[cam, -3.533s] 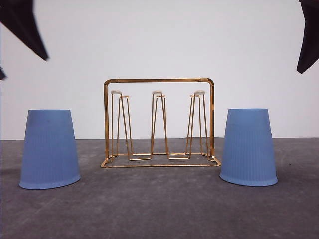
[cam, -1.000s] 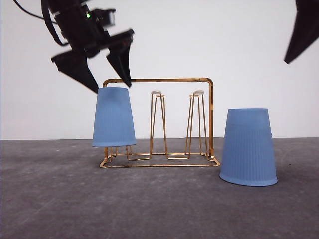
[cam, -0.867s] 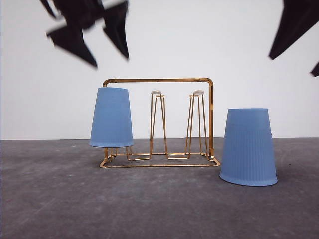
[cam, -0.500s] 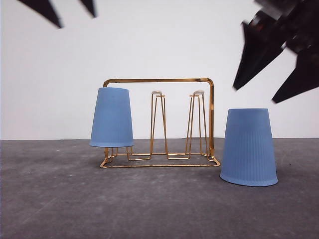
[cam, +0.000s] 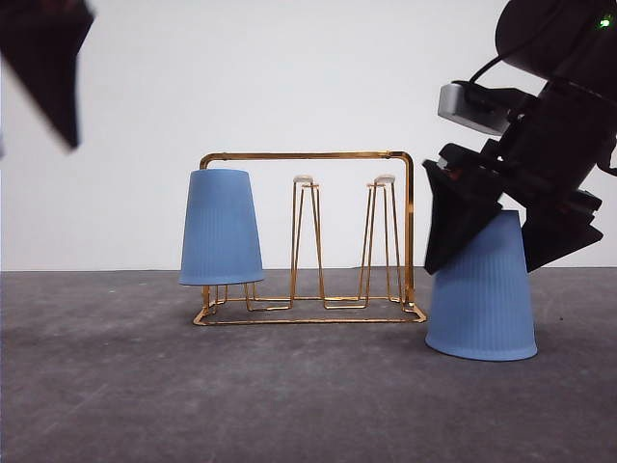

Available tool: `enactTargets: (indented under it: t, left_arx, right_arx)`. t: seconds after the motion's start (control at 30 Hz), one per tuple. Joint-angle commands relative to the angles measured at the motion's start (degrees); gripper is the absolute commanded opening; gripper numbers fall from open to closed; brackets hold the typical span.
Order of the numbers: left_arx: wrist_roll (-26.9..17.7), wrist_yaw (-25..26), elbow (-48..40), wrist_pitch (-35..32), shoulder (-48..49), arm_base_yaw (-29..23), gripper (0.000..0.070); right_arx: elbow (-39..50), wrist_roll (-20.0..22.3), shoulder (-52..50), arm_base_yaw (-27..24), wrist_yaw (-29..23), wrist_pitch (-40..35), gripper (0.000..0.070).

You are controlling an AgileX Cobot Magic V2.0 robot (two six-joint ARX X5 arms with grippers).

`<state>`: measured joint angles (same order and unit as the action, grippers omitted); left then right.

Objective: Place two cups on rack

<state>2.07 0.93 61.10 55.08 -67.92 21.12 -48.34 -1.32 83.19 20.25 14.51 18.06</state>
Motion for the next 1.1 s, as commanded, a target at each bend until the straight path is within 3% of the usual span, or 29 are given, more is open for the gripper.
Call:
enactTargets:
  t: [0.0, 0.2, 0.4, 0.57, 0.8, 1.07]
  left_arx:
    - [0.9, 0.2, -0.3, -0.6, -0.1, 0.2, 0.0510]
    - [1.0, 0.5, -0.8, -1.8, -0.2, 0.3, 0.0510]
    - [1.0, 0.5, -0.8, -3.4, -0.2, 0.3, 0.0510]
    - [1.0, 0.5, -0.8, -4.0, -0.2, 0.3, 0.0510]
    - [1.0, 0.5, -0.8, -4.1, -0.2, 0.3, 0.0510]
    - [1.0, 0.5, -0.8, -4.1, -0.2, 0.3, 0.0510]
  right_arx:
    - [-1.0, -0.2, 0.6, 0.3, 0.3, -0.9, 0.0404]
    - [-6.1, 0.2, -0.8, 0.3, 0.9, 3.8, 0.0403]
    - [-17.1, 2.0, -4.2, 0.5, 2.4, 12.7, 0.0403]
    - [-24.8, 2.5, -5.8, 1.3, 2.4, 14.9, 0.0403]
    - [-26.7, 3.3, -3.6, 2.7, 1.5, 11.4, 0.0403]
    - [-26.7, 3.5, 6.6, 2.9, -2.5, 7.7, 0.0404]
